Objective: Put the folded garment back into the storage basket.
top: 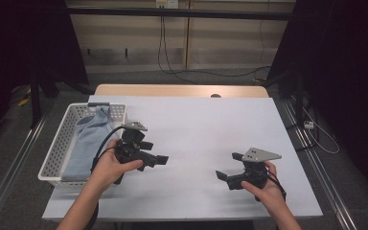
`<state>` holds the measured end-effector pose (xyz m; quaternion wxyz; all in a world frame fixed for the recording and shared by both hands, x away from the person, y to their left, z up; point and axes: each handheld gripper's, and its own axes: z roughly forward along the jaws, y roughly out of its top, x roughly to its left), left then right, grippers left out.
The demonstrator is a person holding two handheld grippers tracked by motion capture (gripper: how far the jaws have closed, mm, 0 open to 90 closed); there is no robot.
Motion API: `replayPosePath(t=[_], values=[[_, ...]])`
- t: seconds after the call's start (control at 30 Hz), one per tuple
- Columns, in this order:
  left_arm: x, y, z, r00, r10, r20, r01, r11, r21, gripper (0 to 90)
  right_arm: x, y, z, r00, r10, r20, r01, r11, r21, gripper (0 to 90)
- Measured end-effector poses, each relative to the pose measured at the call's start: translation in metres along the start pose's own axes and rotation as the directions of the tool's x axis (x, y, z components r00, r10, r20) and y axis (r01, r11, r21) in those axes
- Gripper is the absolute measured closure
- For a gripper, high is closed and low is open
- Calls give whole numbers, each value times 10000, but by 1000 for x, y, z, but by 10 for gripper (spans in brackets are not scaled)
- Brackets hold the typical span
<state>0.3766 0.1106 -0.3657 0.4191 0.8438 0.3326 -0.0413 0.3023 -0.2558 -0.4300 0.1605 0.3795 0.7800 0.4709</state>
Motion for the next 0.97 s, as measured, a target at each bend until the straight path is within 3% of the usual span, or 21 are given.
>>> replayPosePath(t=[0.97], values=[[-12,-16,19,9986,497,204,-502,9984,257,110,0,-1,-2,10000,-41,-16,41,10000,-3,63]])
